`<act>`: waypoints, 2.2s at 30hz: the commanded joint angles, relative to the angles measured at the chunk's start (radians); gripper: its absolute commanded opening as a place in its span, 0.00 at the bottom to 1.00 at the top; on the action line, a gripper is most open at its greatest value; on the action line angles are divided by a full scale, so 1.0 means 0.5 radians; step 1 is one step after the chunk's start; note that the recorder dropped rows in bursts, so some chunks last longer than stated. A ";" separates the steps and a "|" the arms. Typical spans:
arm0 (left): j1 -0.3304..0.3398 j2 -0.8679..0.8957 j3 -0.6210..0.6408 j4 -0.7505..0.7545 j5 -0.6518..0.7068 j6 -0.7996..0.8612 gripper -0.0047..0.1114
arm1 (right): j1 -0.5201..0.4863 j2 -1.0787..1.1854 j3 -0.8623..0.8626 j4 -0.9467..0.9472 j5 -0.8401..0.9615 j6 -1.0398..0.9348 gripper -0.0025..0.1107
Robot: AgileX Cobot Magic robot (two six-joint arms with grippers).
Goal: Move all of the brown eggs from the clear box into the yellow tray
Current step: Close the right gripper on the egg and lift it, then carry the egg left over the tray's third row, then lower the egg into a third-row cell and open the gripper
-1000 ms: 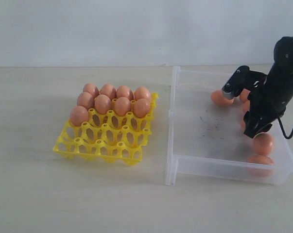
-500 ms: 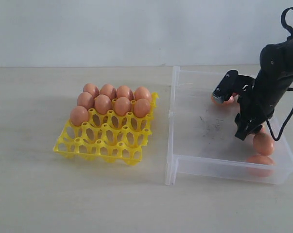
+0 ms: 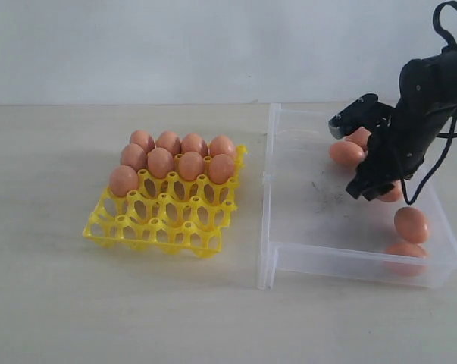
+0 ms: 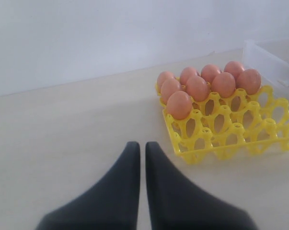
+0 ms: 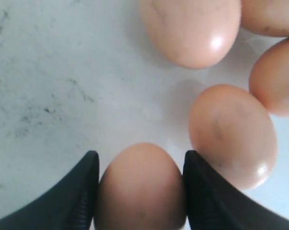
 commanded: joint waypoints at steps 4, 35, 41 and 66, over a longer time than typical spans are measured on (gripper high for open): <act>-0.012 -0.006 0.008 0.003 -0.004 0.000 0.07 | 0.011 -0.240 0.028 0.459 -0.285 -0.023 0.02; -0.012 -0.006 0.008 0.003 -0.004 0.000 0.07 | 0.802 -0.157 0.674 -0.671 -3.235 1.428 0.02; -0.012 -0.006 0.008 0.003 -0.004 0.000 0.07 | 0.802 0.221 0.311 -0.976 -3.239 1.652 0.02; -0.012 -0.006 0.008 0.003 -0.004 0.000 0.07 | 0.828 0.575 -0.053 -1.232 -2.937 1.934 0.02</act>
